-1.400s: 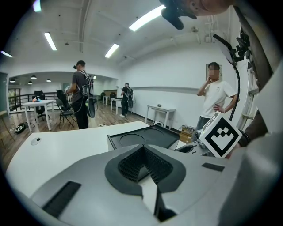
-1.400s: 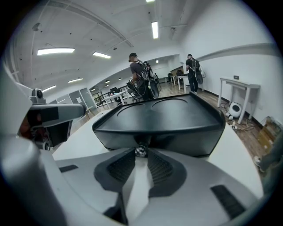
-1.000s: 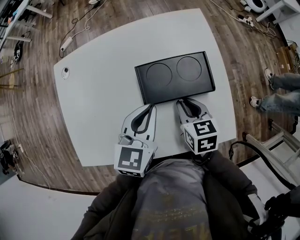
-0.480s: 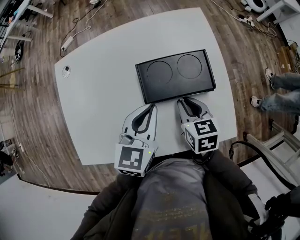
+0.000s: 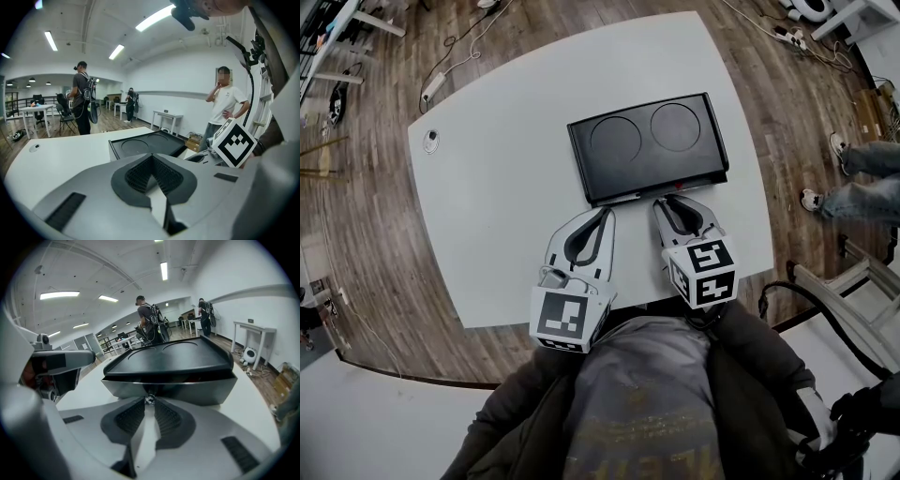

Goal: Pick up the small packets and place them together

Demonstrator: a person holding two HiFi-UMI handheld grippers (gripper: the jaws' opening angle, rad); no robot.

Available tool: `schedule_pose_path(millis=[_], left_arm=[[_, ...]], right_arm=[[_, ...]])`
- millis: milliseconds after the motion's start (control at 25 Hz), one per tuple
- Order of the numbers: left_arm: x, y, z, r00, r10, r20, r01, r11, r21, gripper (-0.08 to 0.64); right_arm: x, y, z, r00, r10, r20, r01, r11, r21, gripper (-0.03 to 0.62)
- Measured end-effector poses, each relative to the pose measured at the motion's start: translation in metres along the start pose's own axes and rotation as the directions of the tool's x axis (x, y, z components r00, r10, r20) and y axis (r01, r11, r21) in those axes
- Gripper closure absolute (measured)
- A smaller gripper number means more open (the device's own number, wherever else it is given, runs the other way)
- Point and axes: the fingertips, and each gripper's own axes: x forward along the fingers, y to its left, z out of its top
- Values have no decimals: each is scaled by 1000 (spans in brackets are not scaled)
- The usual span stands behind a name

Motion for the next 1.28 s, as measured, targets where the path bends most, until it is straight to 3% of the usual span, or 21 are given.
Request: schedule_pose_path(millis=[1280], left_arm=[[-10, -17, -7, 999, -46, -9, 46, 999, 24, 558]], right_arm=[[-16, 10, -22, 1000, -9, 10, 9, 1000, 2, 520]])
